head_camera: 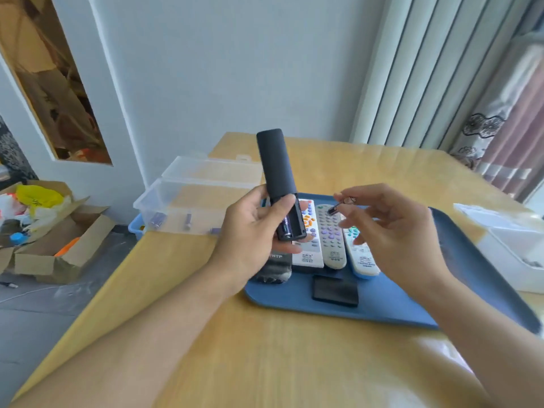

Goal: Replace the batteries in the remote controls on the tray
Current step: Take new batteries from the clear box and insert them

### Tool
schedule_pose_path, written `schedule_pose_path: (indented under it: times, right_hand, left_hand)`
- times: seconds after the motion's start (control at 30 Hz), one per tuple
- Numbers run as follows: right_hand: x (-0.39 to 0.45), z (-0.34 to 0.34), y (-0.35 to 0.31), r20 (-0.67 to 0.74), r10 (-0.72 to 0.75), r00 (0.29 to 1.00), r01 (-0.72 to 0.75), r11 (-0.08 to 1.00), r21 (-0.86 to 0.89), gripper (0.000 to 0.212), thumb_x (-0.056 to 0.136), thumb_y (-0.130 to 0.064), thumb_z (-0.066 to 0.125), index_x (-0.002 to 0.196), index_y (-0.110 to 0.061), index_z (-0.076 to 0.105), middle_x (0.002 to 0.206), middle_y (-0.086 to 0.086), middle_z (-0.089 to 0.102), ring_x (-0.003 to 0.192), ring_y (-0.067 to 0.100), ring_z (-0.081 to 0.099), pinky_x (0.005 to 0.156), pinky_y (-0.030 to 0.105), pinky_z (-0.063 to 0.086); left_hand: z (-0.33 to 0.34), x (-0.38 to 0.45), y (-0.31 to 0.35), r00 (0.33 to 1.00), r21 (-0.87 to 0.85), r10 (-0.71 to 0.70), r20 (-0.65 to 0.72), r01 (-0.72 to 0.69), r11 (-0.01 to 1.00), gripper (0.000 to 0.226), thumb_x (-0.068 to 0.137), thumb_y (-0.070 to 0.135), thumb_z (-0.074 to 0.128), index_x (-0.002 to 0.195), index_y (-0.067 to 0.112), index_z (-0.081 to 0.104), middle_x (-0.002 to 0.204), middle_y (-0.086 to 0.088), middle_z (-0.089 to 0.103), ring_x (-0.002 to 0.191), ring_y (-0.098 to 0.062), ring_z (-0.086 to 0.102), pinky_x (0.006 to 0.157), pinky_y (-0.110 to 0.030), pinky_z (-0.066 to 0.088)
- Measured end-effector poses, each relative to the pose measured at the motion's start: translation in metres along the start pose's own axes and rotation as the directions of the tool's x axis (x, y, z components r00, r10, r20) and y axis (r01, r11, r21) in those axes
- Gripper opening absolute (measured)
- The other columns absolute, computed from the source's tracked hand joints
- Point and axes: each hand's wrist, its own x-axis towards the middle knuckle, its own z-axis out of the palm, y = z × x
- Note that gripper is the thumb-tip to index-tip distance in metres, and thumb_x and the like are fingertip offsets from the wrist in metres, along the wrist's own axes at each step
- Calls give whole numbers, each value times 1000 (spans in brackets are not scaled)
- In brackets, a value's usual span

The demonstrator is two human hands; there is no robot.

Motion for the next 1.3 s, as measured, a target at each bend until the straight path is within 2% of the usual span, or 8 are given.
schedule_pose_path:
  times: [0.13, 0.23, 0.4, 0.53, 0.7, 0.83, 1.1, 1.3]
  right_hand:
    - [-7, -8, -8, -100, -80, 992, 90, 992, 93, 17, 87, -15, 77, 88, -29, 68, 93, -11, 77, 74, 16, 73, 59, 33, 55]
    - [-13, -6, -5, -103, -166, 981, 163, 986, -40, 20, 86, -13, 79, 89, -32, 71, 86, -18, 75, 80, 7, 71, 63, 16, 50]
    - [-9, -11, 12, -150, -228, 962, 203, 966, -163, 12, 80, -21, 85, 86, -28, 77, 79, -24, 72, 73, -1, 66, 63, 10, 47]
    - [-15, 1, 22, -140, -312, 940, 263, 921, -288, 11, 79, -33, 83, 88, -30, 78, 81, -16, 75, 69, 4, 65, 59, 25, 53]
    - [-16, 9, 26, -106, -449, 887, 396, 860, -323, 13, 80, -23, 82, 93, -23, 82, 92, -13, 78, 86, 0, 73, 70, 31, 60]
    - [-16, 10, 26, -61, -449, 891, 410, 856, -314, 14, 81, -23, 81, 95, -21, 82, 101, -9, 77, 97, 5, 73, 82, 33, 60]
    - [-18, 8, 24, -123, -327, 937, 293, 928, -232, 14, 78, -24, 83, 92, -22, 81, 85, -11, 75, 70, 7, 67, 63, 12, 50]
    - [-16, 6, 23, -147, -317, 937, 285, 936, -204, 12, 79, -20, 84, 91, -18, 82, 79, -8, 74, 70, 9, 67, 66, 11, 48]
  left_hand:
    - [36, 4, -6, 997, -3, -58, 54, 58, 998, 20, 104, 18, 53, 121, 11, 61, 100, -8, 79, 80, -30, 77, 62, -36, 64]
    - [58, 9, -9, 996, -80, -67, 65, 72, 994, 21, 106, 19, 51, 120, 9, 63, 101, -10, 78, 88, -30, 76, 71, -39, 63]
    - [59, 9, -15, 998, -136, -48, 30, 52, 989, 23, 104, 21, 54, 119, 5, 60, 107, -13, 76, 98, -35, 74, 78, -41, 62]
    - [44, 8, -15, 1000, -86, -3, 0, 3, 996, 20, 100, 19, 58, 118, 10, 60, 107, -9, 78, 93, -27, 76, 76, -36, 61]
    - [38, 9, -11, 1000, -56, 28, -2, -29, 998, 20, 100, 13, 57, 120, 11, 57, 106, -5, 78, 87, -21, 76, 69, -27, 58]
    - [39, 6, -9, 999, -115, 12, 44, -7, 993, 18, 102, 14, 54, 120, 10, 56, 105, -5, 79, 89, -20, 77, 70, -27, 58]
    - [39, 6, -9, 999, -147, 17, 50, -9, 989, 19, 101, 13, 55, 120, 10, 55, 108, -8, 78, 87, -21, 77, 70, -28, 59]
    - [39, 7, -10, 999, -156, 14, 36, -8, 988, 21, 100, 13, 56, 121, 8, 55, 110, -10, 77, 89, -23, 76, 74, -34, 61]
